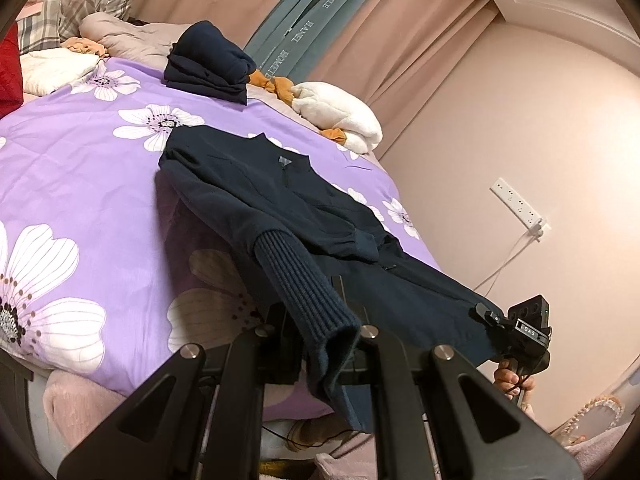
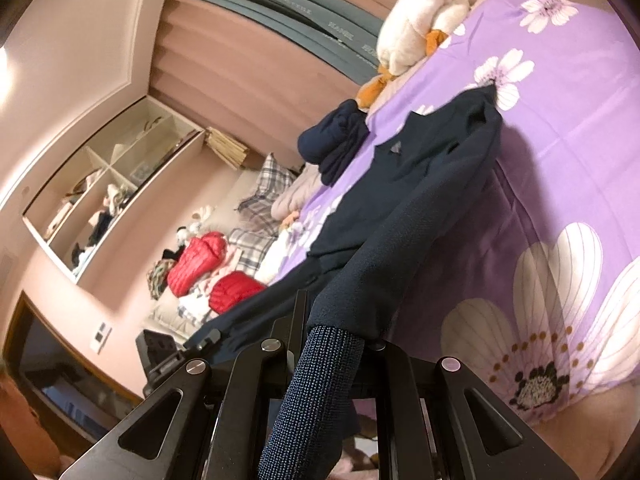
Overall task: Fold large clothes
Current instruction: 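Lift the held hem with both grippers and carry it toward the collar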
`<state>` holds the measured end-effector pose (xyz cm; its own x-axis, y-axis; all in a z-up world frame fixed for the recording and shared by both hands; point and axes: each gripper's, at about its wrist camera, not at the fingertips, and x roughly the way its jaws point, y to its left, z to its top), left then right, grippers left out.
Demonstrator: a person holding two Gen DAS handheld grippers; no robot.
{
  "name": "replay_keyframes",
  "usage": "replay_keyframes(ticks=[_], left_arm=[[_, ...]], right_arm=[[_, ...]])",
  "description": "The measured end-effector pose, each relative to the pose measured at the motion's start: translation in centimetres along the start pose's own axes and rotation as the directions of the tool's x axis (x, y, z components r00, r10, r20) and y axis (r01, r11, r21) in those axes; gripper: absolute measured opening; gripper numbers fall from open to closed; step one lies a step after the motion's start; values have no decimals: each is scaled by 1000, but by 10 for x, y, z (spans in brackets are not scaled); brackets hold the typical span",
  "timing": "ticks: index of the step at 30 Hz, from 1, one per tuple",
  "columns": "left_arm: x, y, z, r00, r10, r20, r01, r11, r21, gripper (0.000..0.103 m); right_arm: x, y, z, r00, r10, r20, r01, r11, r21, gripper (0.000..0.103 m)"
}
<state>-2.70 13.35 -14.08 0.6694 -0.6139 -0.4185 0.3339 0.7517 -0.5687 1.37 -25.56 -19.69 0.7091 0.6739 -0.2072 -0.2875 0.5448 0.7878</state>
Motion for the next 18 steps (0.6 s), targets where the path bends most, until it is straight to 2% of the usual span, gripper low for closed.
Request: replay_keyframes(ticks=[12,18], left_arm=[[-29,-22,-2,997,-68,27,68,998,-7,9],[-28,-16,2,997,-70,32,71,997,-26,10]], right_arm=[[-12,22,2,998,52,20,-50,996,-73,14],[-10,21,6,998,51,29,-48,995,-88,14]])
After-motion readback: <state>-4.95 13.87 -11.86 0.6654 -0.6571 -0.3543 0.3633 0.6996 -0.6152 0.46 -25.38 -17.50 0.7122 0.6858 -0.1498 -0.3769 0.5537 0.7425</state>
